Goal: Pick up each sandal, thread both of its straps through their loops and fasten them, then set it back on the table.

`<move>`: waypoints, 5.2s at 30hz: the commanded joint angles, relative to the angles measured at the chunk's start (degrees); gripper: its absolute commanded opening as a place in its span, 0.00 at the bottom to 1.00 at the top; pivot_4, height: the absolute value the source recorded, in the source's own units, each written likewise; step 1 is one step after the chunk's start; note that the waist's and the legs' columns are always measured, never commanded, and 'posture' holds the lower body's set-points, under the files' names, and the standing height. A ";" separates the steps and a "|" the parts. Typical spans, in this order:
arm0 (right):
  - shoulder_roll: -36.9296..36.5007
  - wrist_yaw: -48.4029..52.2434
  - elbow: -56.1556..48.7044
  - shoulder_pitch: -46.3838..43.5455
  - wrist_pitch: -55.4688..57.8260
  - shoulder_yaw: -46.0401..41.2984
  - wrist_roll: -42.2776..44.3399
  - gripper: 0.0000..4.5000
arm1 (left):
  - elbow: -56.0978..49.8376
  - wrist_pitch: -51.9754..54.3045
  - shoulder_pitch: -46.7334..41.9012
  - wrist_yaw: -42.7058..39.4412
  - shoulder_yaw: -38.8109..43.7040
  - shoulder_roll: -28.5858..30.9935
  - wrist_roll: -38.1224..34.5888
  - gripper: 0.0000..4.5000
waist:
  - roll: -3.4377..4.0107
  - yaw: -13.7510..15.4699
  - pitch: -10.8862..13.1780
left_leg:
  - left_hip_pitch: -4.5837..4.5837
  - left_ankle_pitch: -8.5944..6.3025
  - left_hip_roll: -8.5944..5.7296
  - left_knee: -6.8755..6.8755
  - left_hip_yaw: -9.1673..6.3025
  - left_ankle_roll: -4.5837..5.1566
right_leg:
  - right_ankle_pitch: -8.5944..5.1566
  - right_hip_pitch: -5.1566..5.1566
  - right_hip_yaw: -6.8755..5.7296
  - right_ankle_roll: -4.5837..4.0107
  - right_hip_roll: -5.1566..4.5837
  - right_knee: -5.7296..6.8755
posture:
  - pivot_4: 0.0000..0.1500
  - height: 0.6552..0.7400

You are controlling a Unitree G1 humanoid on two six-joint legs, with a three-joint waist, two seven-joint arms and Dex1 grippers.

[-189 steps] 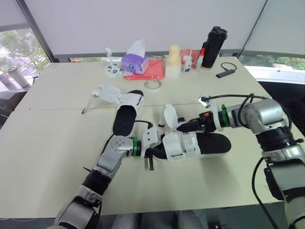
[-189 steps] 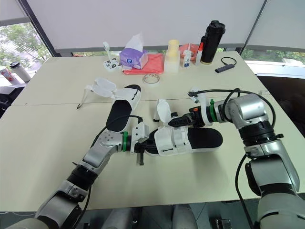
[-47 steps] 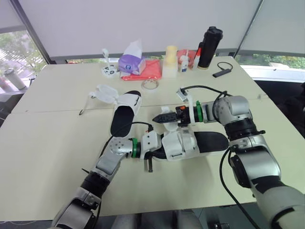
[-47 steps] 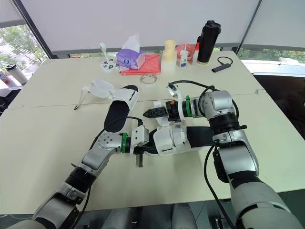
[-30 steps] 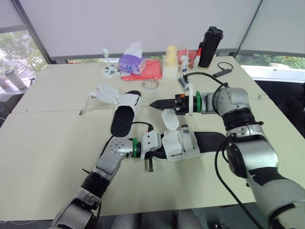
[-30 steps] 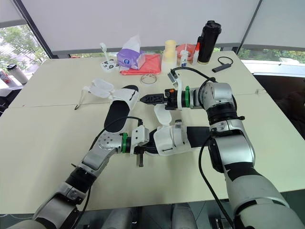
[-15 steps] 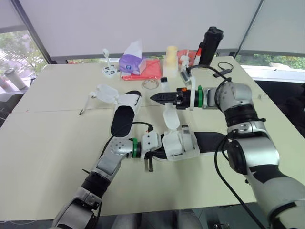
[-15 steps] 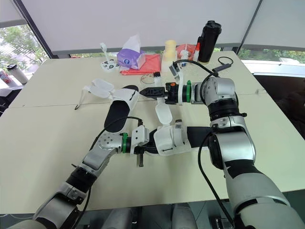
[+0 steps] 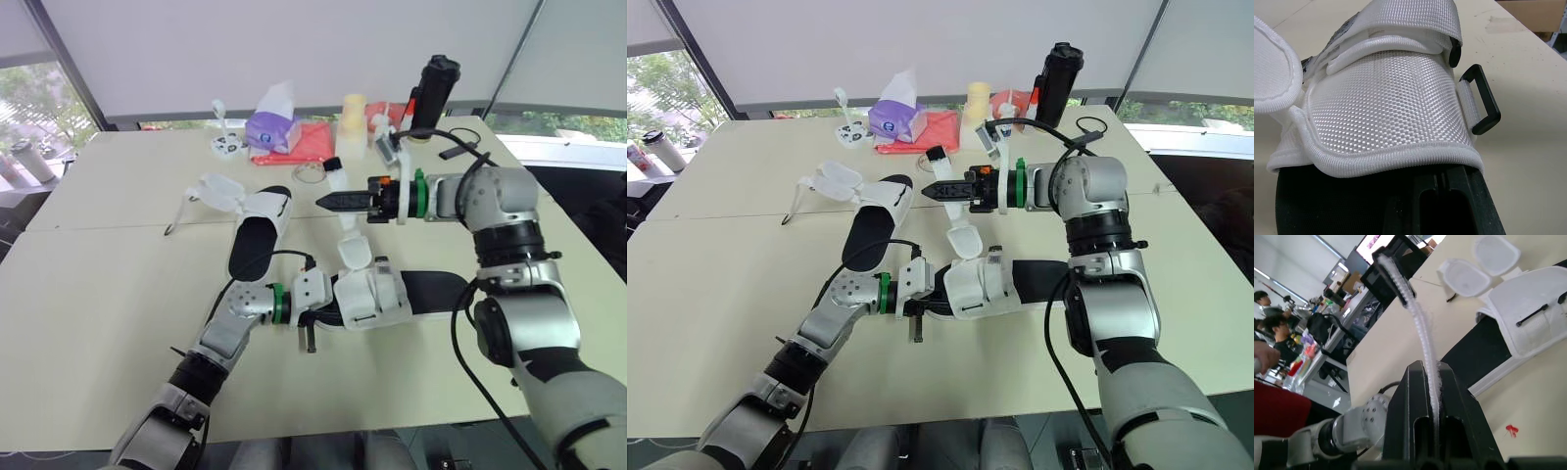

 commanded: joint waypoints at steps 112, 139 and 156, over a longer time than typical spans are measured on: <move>-5.94 -47.50 -35.50 43.67 14.55 -5.16 51.19 0.14 | -0.13 9.74 -0.74 -3.93 0.43 -0.47 -2.74 0.00 | -0.07 1.15 0.01 | 0.42 -0.12 0.25 -0.15 0.12 0.18 | -0.17 0.72 -0.01 -0.26 -0.08 -0.81 | 1.00 1.00; -20.64 -12.78 -17.22 15.01 7.97 14.65 24.97 0.01 | 1.08 7.17 -0.03 -2.10 -0.32 -1.47 -1.16 0.00 | -0.04 1.22 0.02 | 0.04 -0.14 0.07 -0.13 0.03 0.21 | -0.08 0.50 -0.20 -0.12 -0.10 -1.02 | 1.00 1.00; -22.01 1.08 -14.30 12.79 4.88 17.14 13.64 0.01 | 0.81 7.33 -0.10 -1.90 -0.37 -1.37 -1.27 0.00 | -0.04 1.24 0.02 | 0.04 -0.14 0.06 -0.11 0.03 0.20 | -0.05 0.49 -0.20 -0.06 -0.10 -1.02 | 1.00 1.00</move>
